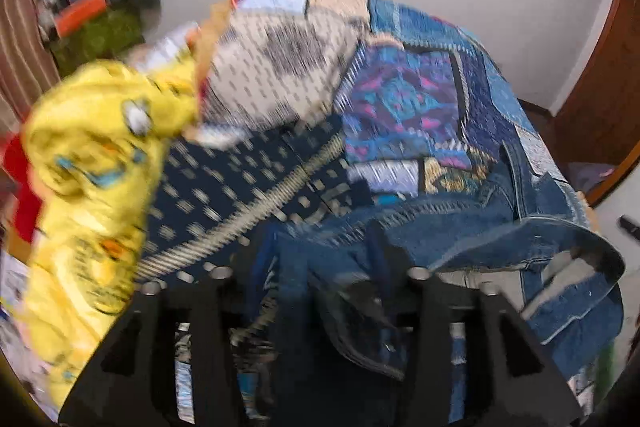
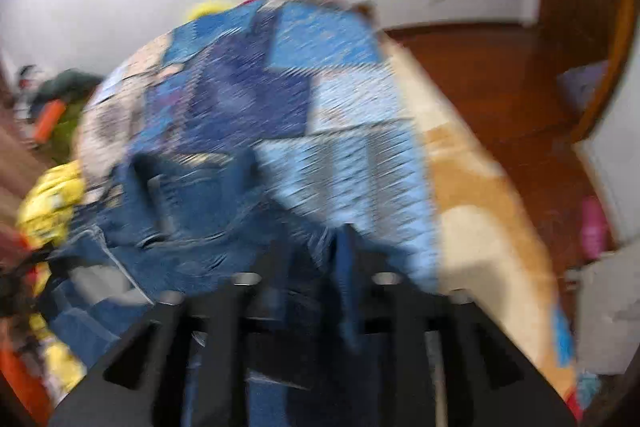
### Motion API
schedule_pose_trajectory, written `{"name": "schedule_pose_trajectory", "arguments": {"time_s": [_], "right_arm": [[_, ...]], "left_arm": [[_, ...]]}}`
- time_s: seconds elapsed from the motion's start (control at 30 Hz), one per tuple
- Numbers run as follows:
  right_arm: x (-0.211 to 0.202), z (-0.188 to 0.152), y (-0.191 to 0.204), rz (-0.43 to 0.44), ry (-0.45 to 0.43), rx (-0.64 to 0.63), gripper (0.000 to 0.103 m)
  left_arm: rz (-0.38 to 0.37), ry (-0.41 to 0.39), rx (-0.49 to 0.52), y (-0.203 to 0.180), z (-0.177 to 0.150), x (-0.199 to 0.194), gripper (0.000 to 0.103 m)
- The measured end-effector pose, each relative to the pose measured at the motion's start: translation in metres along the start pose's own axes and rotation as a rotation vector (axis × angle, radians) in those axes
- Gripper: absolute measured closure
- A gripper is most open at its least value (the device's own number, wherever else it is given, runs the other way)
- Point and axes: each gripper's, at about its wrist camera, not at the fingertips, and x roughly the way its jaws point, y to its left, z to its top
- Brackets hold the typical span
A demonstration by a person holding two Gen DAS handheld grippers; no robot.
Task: Fold large clothes
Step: 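Fold the held denim hem over toward the collar with both grippers, lay it down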
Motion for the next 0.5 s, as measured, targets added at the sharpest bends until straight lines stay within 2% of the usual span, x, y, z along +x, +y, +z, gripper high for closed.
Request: {"name": "schedule_pose_trajectory", "arguments": {"time_s": [0.03,0.07,0.2,0.23,0.3,0.37,0.5], "right_arm": [[-0.015,-0.001,0.0,-0.037,-0.07,-0.023,0.023],[-0.024,0.0,0.001,-0.029,-0.1,-0.04,0.021],[-0.058,-0.01,0.01,0.083,-0.079,-0.094,0.021],[-0.063,-0.014,0.012,0.111,-0.074,-0.113,0.021],[-0.073,-0.025,0.021,0.145,-0.071,-0.154,0.021],[-0.078,-0.04,0.032,0.173,-0.058,-0.2,0.02],[-0.071,-0.073,0.045,0.224,0.003,-0.255,0.019]], "left_arm": [[0.007,-0.018,0.01,0.0,0.002,-0.009,0.043],[0.005,-0.034,0.017,-0.001,0.003,-0.02,0.038],[-0.041,-0.035,0.064,-0.011,-0.002,-0.051,0.027],[-0.054,-0.03,0.09,-0.016,-0.007,-0.058,0.025],[-0.07,-0.028,0.142,-0.029,-0.02,-0.067,0.012],[-0.082,-0.027,0.206,-0.041,-0.041,-0.074,0.007],[-0.096,0.042,0.312,-0.067,-0.083,-0.067,0.007]]}}
